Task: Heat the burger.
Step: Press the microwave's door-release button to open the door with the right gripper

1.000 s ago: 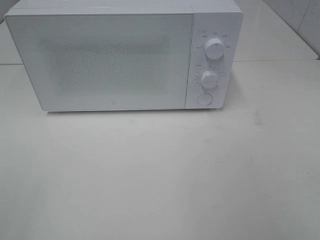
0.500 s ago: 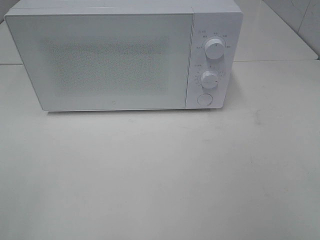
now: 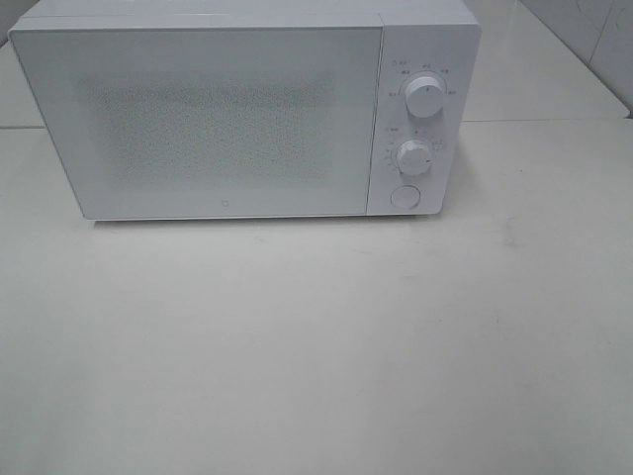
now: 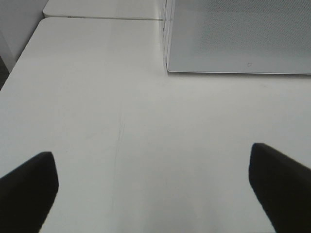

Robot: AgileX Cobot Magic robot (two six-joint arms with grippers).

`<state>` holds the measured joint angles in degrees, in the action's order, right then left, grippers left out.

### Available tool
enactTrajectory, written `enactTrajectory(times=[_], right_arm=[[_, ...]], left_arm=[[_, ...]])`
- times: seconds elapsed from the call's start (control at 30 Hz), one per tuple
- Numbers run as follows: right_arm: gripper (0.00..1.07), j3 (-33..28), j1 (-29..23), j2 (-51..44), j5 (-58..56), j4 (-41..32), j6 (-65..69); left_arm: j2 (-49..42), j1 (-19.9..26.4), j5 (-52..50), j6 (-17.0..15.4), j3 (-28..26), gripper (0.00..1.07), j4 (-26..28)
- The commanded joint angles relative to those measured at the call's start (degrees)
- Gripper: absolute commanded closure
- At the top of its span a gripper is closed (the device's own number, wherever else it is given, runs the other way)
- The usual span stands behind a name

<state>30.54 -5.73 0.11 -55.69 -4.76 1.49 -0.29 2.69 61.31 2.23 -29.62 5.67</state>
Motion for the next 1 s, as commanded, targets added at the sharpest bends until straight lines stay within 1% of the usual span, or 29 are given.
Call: enactTrajectory(times=[0.03,0.3,0.37,0.43,0.47,0.57,0.6,0.67,0.73,0.77,0.83,0.9,0.93,1.0], right_arm=[[0.33,1.38,0.40,2.75,5.21,-0.46,0.40],[0.33,1.32,0.40,9.45,13.12,-0.46,0.40],[0.33,1.32,0.40,14.21,17.07,-0.46,0.40],[0.33,1.32,0.40,15.18,17.88,-0.46,0.40],[0.33,1.32,0.40,17.48,20.05,-0.46,0.40],[0.33,1.32,0.40,18.39,21.03,-0.46,0.40],[0.33,1.32,0.40,20.74,23.09,-0.46,0.40],[0.33,1.32,0.40,21.72,23.78,-0.46,0.40],[0.33,1.32,0.40,25.27,26.30,-0.46,0.40],[0.33,1.32,0.40,25.27,26.30,-0.46,0.40],[0.33,1.32,0.40,29.74,29.68,-0.46,0.40],[0.33,1.32,0.40,31.17,30.71,-0.46,0.40],[0.33,1.26,0.40,33.98,32.49,-0.46,0.40],[0.33,1.09,0.40,35.35,33.75,-0.46,0.40]], left_arm=[[-0.97,0.29,0.11,-0.23,0.06,0.07,0.23],[-0.97,0.29,0.11,-0.23,0.06,0.07,0.23],[-0.97,0.29,0.11,-0.23,0.06,0.07,0.23],[-0.97,0.29,0.11,-0.23,0.06,0.07,0.23],[-0.97,0.29,0.11,-0.23,0.06,0.07,0.23],[-0.97,0.29,0.11,-0.23,0.06,0.07,0.23],[-0.97,0.29,0.11,-0.23,0.06,0.07,0.23],[-0.97,0.29,0.11,-0.23,0.06,0.07,0.23],[-0.97,0.29,0.11,-0.23,0.06,0.07,0.23],[-0.97,0.29,0.11,-0.23,0.06,0.07,0.23],[-0.97,0.29,0.11,-0.23,0.06,0.07,0.23],[-0.97,0.29,0.11,-0.23,0.06,0.07,0.23],[-0.97,0.29,0.11,-0.23,0.06,0.07,0.23],[-0.97,0.29,0.11,-0.23,0.06,0.07,0.23]])
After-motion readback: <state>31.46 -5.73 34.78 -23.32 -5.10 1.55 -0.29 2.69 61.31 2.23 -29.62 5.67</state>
